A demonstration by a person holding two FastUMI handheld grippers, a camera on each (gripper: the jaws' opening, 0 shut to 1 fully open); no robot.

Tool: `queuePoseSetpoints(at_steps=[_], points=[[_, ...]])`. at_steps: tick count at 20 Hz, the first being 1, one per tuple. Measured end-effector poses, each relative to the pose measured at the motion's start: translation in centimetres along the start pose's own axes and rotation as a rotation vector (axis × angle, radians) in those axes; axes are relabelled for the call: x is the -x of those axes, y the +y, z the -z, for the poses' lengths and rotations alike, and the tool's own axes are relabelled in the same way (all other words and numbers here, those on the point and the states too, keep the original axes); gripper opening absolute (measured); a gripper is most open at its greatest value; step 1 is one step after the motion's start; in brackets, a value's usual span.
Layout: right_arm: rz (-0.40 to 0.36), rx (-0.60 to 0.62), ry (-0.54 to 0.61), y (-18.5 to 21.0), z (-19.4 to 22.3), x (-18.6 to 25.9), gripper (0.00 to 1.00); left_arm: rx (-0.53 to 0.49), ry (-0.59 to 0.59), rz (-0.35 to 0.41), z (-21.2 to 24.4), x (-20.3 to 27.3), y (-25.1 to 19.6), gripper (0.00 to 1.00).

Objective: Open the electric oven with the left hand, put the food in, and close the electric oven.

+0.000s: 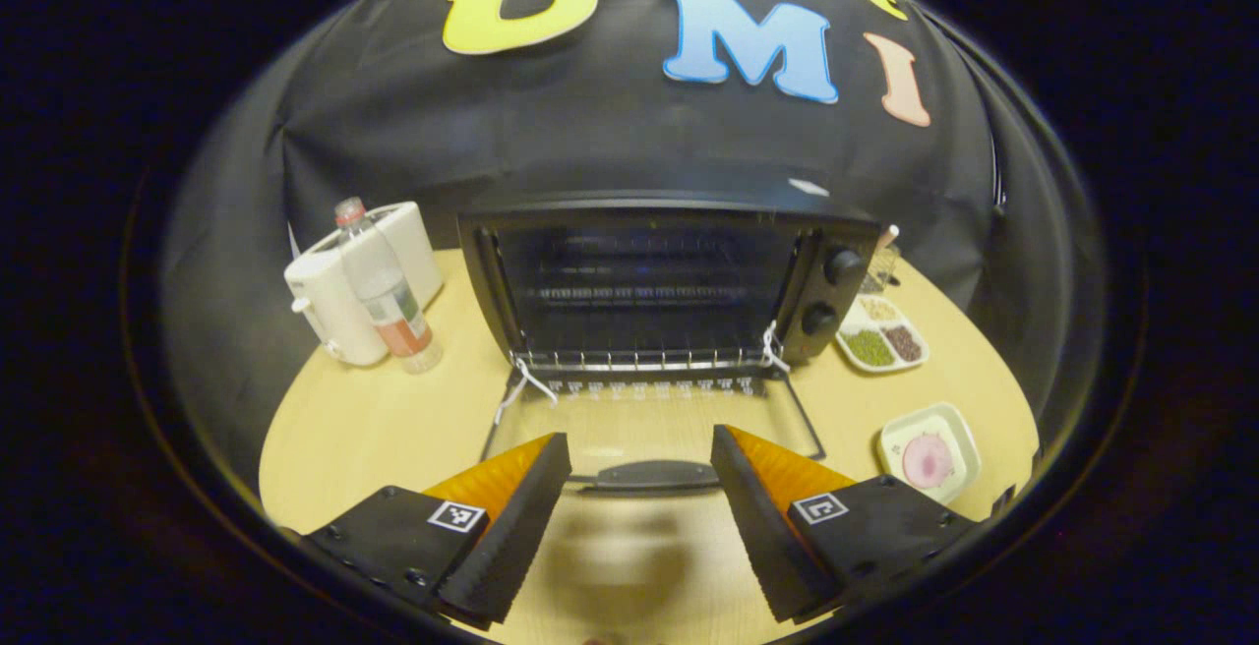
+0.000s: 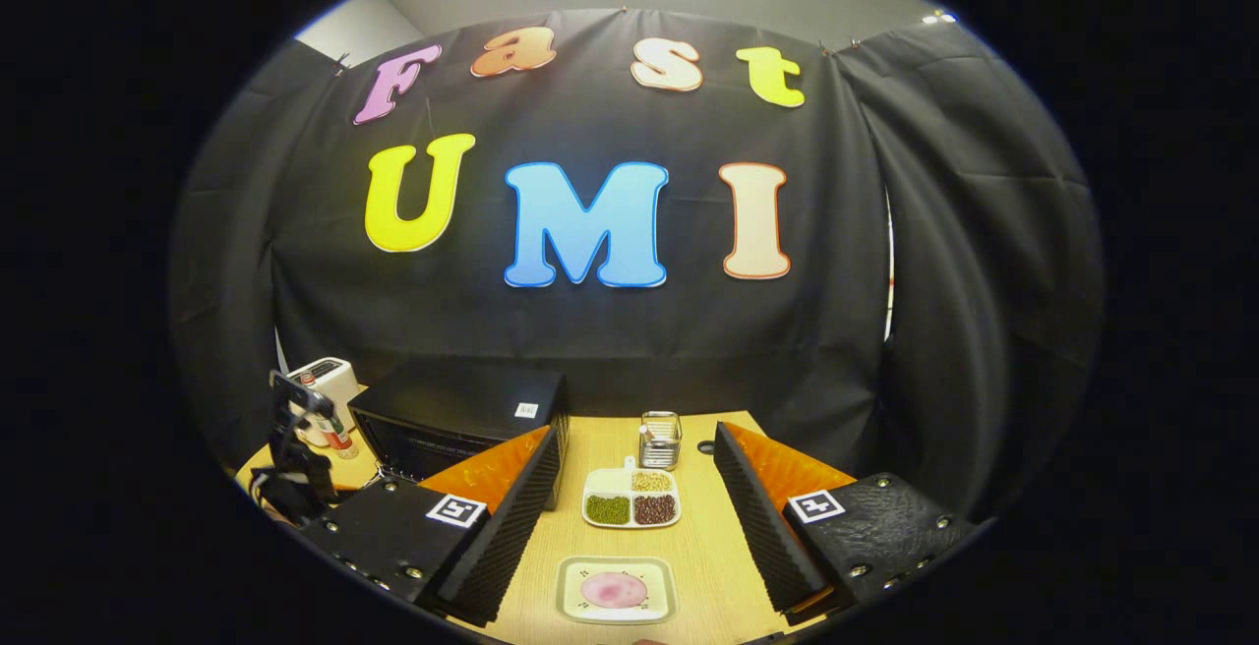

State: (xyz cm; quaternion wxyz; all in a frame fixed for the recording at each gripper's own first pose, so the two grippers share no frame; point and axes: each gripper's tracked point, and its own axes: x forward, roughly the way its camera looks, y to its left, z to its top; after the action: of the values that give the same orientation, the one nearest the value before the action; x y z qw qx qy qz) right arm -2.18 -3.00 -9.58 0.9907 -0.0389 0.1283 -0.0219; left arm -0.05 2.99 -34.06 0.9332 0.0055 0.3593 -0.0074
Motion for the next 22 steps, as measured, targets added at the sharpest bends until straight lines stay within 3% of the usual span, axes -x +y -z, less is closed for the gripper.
queuePoseSetpoints(at_steps=[5,12,17,20,21,22], points=[[-0.012,-0.065,0.151,-1.9,3.6,-2.4,0.96,0.022,-0.227,-0.015,-9.7,5.2,1.1,0.98],[-0.063,-0.160,0.448,-3.5,12.1,-5.0,0.96,0.037,-0.500,-0.049,-20.5,14.6,2.6,0.97],[-0.060,-0.175,0.662,-4.8,19.3,-5.1,0.98,0.044,-0.626,-0.087,-24.1,19.2,3.8,1.00],[-0.061,-0.178,0.749,-5.2,22.6,-5.2,0.98,0.032,-0.606,-0.109,-23.1,19.3,4.3,1.00],[-0.057,-0.164,0.774,-5.6,23.6,-5.3,0.92,0.029,-0.591,-0.115,-22.6,19.4,4.3,1.00],[-0.056,-0.153,0.794,-5.7,24.6,-5.5,0.98,0.026,-0.574,-0.120,-22.1,19.5,4.4,1.00]])
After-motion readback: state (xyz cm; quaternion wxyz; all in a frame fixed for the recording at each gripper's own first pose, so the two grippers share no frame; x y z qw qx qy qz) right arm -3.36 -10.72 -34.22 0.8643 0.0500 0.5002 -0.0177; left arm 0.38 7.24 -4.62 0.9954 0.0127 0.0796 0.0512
